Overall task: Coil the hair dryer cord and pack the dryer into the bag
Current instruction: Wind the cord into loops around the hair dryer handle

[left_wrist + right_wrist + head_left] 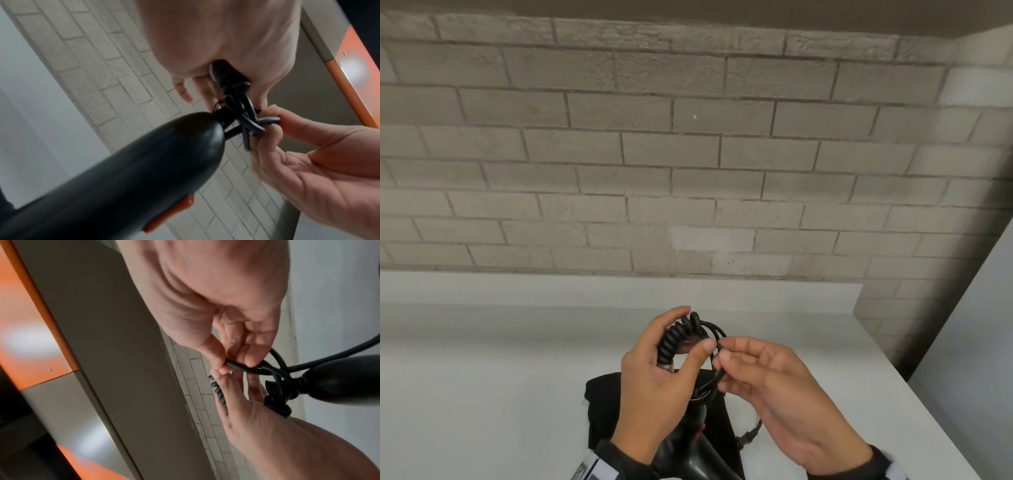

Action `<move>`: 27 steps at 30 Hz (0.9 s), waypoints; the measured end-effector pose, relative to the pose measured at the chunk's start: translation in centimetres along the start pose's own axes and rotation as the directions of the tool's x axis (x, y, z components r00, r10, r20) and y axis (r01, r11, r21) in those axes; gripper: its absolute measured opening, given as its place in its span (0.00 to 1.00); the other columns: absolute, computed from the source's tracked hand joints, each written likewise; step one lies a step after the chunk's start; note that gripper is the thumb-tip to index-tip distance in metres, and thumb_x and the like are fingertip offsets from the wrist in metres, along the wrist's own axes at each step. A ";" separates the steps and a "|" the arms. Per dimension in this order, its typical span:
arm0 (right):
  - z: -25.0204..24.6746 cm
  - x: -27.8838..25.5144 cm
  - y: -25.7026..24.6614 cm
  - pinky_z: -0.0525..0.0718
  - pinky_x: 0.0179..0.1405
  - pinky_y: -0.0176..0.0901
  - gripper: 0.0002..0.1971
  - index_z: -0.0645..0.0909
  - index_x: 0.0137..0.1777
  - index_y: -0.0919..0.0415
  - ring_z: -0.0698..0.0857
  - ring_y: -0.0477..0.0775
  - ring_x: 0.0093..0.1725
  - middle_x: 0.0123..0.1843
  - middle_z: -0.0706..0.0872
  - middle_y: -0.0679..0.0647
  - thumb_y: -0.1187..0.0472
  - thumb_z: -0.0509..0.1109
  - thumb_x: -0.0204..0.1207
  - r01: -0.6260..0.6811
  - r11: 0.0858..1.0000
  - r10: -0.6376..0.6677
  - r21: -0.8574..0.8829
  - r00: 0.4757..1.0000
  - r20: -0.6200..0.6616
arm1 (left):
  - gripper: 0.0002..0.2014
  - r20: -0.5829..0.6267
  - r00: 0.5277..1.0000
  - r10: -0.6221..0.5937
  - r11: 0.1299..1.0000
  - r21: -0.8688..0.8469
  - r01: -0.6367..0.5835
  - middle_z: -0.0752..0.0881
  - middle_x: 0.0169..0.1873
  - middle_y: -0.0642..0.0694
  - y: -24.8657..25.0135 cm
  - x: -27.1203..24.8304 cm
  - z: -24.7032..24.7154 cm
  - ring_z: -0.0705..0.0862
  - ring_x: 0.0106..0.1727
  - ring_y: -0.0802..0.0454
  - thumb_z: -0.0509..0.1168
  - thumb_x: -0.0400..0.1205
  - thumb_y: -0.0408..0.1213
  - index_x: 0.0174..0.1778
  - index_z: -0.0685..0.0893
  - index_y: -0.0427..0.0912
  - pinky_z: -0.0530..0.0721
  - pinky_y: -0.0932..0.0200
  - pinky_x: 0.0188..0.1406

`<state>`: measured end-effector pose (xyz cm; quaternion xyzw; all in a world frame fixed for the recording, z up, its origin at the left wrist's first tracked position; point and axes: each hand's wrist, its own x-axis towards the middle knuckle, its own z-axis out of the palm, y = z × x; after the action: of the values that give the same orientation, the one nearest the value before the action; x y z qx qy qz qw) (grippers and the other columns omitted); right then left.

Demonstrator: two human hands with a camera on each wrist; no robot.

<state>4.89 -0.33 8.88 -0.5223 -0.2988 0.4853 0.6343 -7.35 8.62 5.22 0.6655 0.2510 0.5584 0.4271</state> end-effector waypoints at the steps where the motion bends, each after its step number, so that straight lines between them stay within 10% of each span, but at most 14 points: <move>1: -0.1 0.0 0.0 0.86 0.45 0.44 0.10 0.85 0.56 0.68 0.86 0.53 0.39 0.41 0.90 0.62 0.69 0.73 0.75 -0.009 0.999 0.009 0.031 1.000 0.012 | 0.22 0.025 1.000 0.000 1.000 0.003 0.000 0.91 0.46 0.64 0.0 -0.1 -0.1 0.90 0.48 0.64 0.76 0.73 0.37 0.63 0.84 0.55 0.84 0.74 0.50; 7: -0.4 -0.1 -0.8 0.87 0.44 0.51 0.08 0.78 0.54 0.65 0.84 0.55 0.36 0.38 0.84 0.60 0.69 0.72 0.77 -0.149 0.960 0.103 0.238 0.975 0.198 | 0.12 0.071 0.996 0.061 0.998 0.014 -0.063 0.92 0.41 0.53 -0.6 0.5 -0.7 0.92 0.45 0.52 0.70 0.80 0.42 0.58 0.86 0.61 0.86 0.68 0.48; 12: -1.6 0.5 -1.9 0.76 0.13 0.35 0.22 0.73 0.50 0.63 0.73 0.46 0.16 0.34 0.77 0.58 0.75 0.81 0.62 -0.430 0.699 0.197 0.571 0.883 0.425 | 0.09 0.105 0.991 0.079 0.996 0.034 -0.083 0.92 0.41 0.53 -0.7 0.7 -0.4 0.92 0.43 0.54 0.70 0.82 0.45 0.57 0.85 0.62 0.85 0.70 0.46; 18: -1.9 0.0 -0.8 0.74 0.07 0.34 0.25 0.75 0.53 0.65 0.72 0.46 0.13 0.40 0.78 0.62 0.79 0.82 0.60 -0.435 0.560 0.129 0.705 0.886 0.444 | 0.16 0.306 0.952 -0.024 0.999 0.031 0.015 0.90 0.41 0.51 -0.1 1.2 -1.2 0.91 0.30 0.48 0.70 0.81 0.42 0.63 0.86 0.63 0.87 0.63 0.39; 24: -0.7 -1.2 1.5 0.89 0.31 0.45 0.41 0.78 0.62 0.75 0.87 0.58 0.34 0.47 0.85 0.70 0.63 0.91 0.48 -0.012 0.771 -0.120 0.637 0.979 0.163 | 0.09 0.252 0.968 -0.010 1.000 0.024 0.004 0.89 0.41 0.49 -0.1 1.7 -0.8 0.91 0.30 0.47 0.72 0.79 0.39 0.53 0.87 0.53 0.89 0.60 0.37; 27: -0.1 -1.9 4.0 0.87 0.49 0.44 0.44 0.77 0.67 0.66 0.89 0.61 0.53 0.53 0.89 0.65 0.57 0.91 0.49 0.337 0.887 -0.368 0.316 0.929 0.044 | 0.09 0.191 0.981 0.003 1.000 0.028 -0.009 0.89 0.42 0.52 -0.3 1.5 -0.6 0.91 0.31 0.52 0.70 0.78 0.43 0.54 0.86 0.50 0.88 0.65 0.37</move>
<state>3.11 -2.20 5.25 -0.3304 -0.3430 0.4279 0.7682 -7.49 10.21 5.76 0.7228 0.2147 0.4894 0.4381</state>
